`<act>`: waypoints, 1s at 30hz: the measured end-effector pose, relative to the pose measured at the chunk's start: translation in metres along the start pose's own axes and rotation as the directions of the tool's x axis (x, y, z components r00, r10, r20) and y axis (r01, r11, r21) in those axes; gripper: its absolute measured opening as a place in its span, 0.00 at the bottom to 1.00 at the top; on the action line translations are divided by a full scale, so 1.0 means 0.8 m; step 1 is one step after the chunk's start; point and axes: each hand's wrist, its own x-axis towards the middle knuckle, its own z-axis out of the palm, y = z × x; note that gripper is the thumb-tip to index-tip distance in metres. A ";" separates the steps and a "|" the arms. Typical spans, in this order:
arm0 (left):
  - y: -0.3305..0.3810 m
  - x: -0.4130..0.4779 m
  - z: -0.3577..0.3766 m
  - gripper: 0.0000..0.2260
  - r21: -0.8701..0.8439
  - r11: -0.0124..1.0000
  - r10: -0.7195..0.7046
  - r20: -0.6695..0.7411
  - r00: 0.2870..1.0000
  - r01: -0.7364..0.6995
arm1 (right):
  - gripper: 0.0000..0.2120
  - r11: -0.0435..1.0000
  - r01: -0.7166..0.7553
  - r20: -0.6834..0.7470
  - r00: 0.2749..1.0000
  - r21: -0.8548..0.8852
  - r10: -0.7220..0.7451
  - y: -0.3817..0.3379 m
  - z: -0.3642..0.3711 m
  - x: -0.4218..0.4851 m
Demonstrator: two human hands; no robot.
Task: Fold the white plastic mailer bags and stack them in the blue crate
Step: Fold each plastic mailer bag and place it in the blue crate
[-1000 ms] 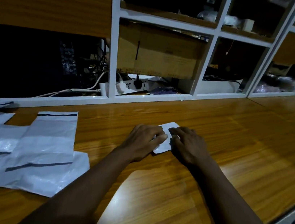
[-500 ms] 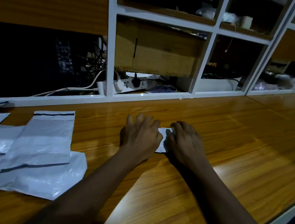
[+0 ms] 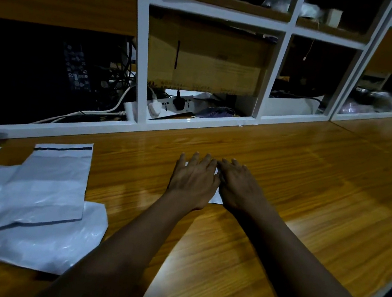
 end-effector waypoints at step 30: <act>-0.003 -0.013 -0.005 0.24 -0.145 0.989 0.022 0.122 0.992 -0.004 | 0.28 0.990 -0.086 0.157 0.982 -0.116 0.104 -0.002 -0.004 -0.019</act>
